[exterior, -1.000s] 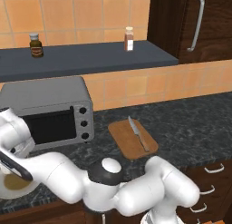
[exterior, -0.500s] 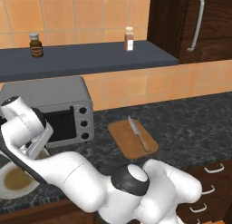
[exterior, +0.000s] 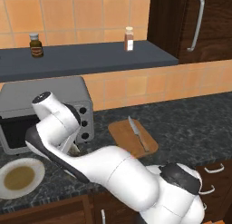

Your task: Pick up the knife from the drawer and place it on the cutting board. Then place the meat from the plate to the cutting board.

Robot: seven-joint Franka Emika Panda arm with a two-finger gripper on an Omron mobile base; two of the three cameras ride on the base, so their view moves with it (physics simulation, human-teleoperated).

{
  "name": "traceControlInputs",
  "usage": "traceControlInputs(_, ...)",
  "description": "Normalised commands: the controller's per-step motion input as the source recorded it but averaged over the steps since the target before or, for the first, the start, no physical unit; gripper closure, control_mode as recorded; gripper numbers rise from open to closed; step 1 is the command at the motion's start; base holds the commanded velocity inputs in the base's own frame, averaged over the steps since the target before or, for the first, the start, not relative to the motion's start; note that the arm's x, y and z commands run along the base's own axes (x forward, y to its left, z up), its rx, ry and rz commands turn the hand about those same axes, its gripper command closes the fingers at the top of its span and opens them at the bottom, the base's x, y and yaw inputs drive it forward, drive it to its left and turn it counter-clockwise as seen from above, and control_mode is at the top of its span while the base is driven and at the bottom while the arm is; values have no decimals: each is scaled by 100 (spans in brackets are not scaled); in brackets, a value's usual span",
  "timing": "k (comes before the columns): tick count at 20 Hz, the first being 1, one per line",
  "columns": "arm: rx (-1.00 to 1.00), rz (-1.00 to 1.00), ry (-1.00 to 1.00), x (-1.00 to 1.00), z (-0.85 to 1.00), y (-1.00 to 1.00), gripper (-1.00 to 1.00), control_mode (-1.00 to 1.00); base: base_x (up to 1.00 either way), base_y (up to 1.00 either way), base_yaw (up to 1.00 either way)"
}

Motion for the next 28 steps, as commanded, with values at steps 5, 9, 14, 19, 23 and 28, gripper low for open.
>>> traceControlInputs(5, 0, -15, -1, -28, 30, -100, 100, -100, 0, 0, 0)
traceControlInputs(9, 0, -18, -5, -8, 8, -100, 100, -100, 0, 0, 0)
traceControlInputs(14, 2, -23, -4, 1, -10, -100, 100, -100, 0, 0, 0)
traceControlInputs(19, 7, -24, 0, 34, -28, -100, 100, -100, 0, 0, 0)
traceControlInputs(23, 17, -2, 14, 95, -23, -98, 100, -100, 0, 0, 0)
traceControlInputs(28, 2, -1, 16, 64, -19, -16, 100, -100, 0, 0, 0)
